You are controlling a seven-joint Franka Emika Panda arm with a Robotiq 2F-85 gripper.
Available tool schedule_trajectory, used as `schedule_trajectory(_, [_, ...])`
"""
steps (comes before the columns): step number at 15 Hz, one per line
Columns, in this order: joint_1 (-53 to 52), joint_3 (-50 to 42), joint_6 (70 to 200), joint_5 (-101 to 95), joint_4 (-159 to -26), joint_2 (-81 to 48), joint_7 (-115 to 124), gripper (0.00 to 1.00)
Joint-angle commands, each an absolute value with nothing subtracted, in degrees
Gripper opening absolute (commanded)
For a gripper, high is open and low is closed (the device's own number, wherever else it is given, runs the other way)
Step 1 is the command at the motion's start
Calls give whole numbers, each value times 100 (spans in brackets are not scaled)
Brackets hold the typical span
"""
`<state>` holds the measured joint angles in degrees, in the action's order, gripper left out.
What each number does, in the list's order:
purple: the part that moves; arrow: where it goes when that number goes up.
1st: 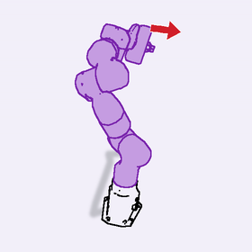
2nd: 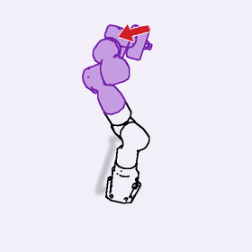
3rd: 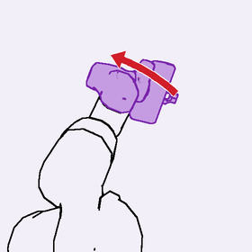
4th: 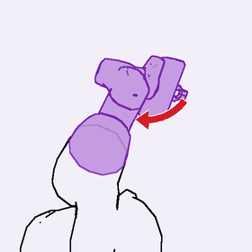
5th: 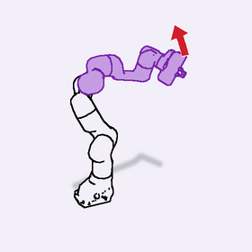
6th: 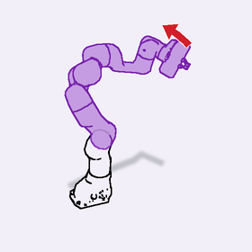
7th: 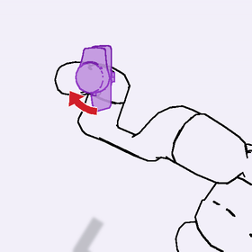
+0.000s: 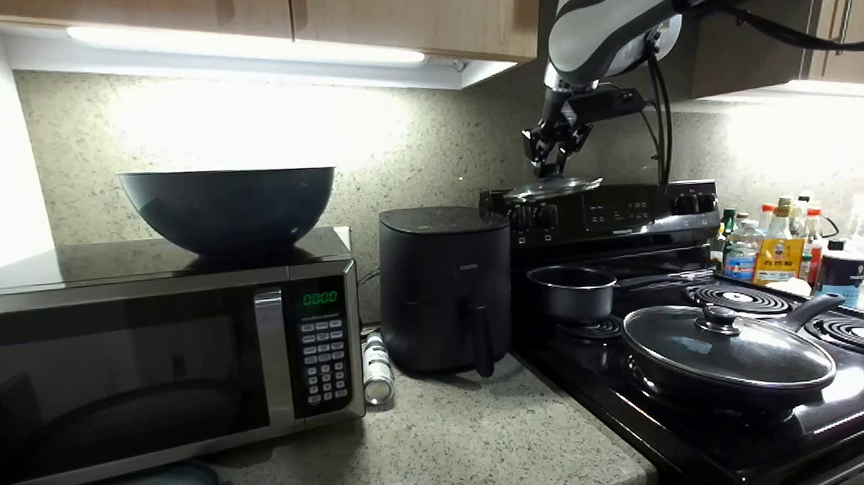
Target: Pick up the lid from the pot and put it on the air fryer
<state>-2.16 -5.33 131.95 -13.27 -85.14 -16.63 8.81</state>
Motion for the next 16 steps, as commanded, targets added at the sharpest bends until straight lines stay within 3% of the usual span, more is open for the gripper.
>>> schedule_trajectory(1, [-339,-425,13620,-1639,-9061,-1219,835,23])
schedule_trajectory(16, [-363,196,14431,-1146,-9555,-1346,153,23])
